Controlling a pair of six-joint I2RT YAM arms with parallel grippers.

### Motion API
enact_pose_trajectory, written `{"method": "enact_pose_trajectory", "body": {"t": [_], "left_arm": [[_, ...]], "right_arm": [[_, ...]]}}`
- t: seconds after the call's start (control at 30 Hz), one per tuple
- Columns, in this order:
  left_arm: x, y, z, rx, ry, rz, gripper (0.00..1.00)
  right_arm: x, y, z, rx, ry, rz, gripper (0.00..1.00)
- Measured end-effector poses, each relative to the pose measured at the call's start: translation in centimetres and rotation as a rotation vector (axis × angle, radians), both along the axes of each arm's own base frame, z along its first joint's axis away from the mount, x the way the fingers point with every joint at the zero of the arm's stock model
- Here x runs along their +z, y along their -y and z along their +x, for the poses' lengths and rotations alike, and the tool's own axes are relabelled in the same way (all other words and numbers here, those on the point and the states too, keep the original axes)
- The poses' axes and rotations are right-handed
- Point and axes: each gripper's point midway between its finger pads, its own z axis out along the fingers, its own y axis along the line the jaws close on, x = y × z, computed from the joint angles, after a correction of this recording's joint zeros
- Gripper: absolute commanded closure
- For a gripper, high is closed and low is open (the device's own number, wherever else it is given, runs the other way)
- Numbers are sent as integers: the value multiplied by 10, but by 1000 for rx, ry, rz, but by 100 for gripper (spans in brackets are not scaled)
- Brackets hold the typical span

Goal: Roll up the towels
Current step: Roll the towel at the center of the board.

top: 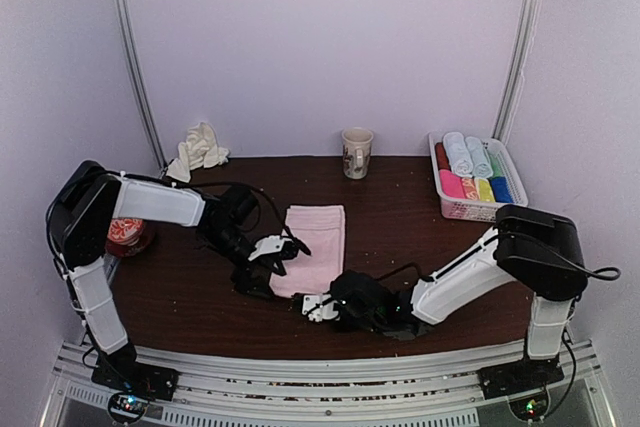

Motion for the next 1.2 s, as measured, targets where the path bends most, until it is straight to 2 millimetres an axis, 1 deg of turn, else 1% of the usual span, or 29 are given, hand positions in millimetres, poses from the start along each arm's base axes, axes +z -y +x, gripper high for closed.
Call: {"method": "enact_pose_trajectory", "body": {"t": [0.03,0.07,0.17,0.23,0.47,0.63,0.77,0.9,0.93,1.07,1.2], "left_arm": [[3,-2,-1,5,10,0,3],[7,-4,-2,9,27,-6,2],[20,-6,-2,16,85,-34,2],[25,-6,-1,20,123,-50,2],[20,-14,-6,33,195,-66,2],[20,-21,-9,39,266,-83,2],[21,-21,-6,39,309,-86,2],[21,-17,-3,32,351,-83,3],[21,-17,-2,31,358,-81,5],[16,-14,-1,27,373,-63,18],[7,-15,3,33,368,-33,30]], "right_arm": [[1,-2,-1,2,-24,6,100],[2,-4,-1,6,-47,10,100],[5,-9,-3,8,-128,25,100],[5,-11,-5,10,-173,34,100],[3,-10,-9,4,-341,50,100],[7,-11,-6,8,-481,80,100],[18,-15,-4,18,-592,108,100],[33,-23,2,30,-688,143,100],[35,-25,2,35,-705,149,100],[39,-29,6,32,-777,156,100],[30,-23,6,13,-832,131,100]]}}
